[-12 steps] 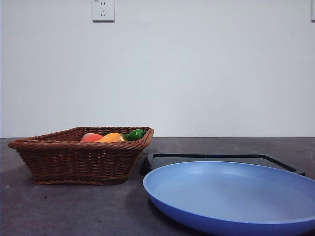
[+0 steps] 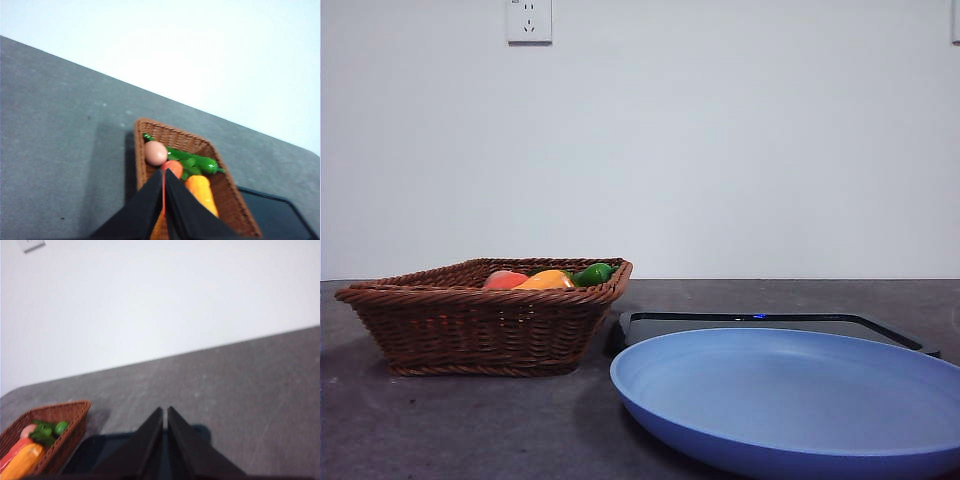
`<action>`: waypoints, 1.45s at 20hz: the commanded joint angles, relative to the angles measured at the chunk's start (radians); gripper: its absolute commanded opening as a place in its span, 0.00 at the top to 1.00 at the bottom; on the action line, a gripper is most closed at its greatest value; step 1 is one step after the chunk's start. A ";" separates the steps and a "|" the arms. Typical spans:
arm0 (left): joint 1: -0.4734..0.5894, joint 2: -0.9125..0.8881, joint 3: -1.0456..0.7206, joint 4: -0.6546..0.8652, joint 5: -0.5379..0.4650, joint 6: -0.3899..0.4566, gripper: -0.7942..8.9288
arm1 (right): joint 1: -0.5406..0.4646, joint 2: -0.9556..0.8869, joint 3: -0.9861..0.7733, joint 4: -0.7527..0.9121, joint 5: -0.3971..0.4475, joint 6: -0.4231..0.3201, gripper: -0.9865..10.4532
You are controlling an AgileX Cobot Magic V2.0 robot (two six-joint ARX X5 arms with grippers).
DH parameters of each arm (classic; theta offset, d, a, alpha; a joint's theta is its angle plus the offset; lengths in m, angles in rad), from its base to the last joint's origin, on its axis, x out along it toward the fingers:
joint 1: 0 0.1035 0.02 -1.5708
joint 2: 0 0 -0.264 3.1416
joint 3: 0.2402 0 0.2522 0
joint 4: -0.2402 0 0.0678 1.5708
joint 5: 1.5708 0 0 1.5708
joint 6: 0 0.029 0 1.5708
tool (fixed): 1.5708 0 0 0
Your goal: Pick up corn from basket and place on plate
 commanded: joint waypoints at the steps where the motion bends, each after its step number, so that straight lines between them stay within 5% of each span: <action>1: 0.003 0.052 0.097 -0.069 0.030 0.007 0.91 | 0.000 0.060 0.092 -0.072 -0.050 -0.021 0.91; 14: 0.001 0.359 0.449 -0.472 0.325 0.301 0.91 | 0.029 0.348 0.548 -0.648 -0.158 -0.293 0.91; 25: -0.018 0.396 0.489 -0.653 0.377 0.365 0.91 | 0.112 0.402 0.642 -0.957 -0.154 -0.409 0.91; 27: -0.018 0.396 0.489 -0.654 0.377 0.350 0.85 | 0.118 0.402 0.642 -0.957 -0.153 -0.408 0.90; 29: -0.018 0.396 0.489 -0.654 0.377 0.332 0.67 | 0.120 0.407 0.642 -0.957 -0.153 -0.400 0.74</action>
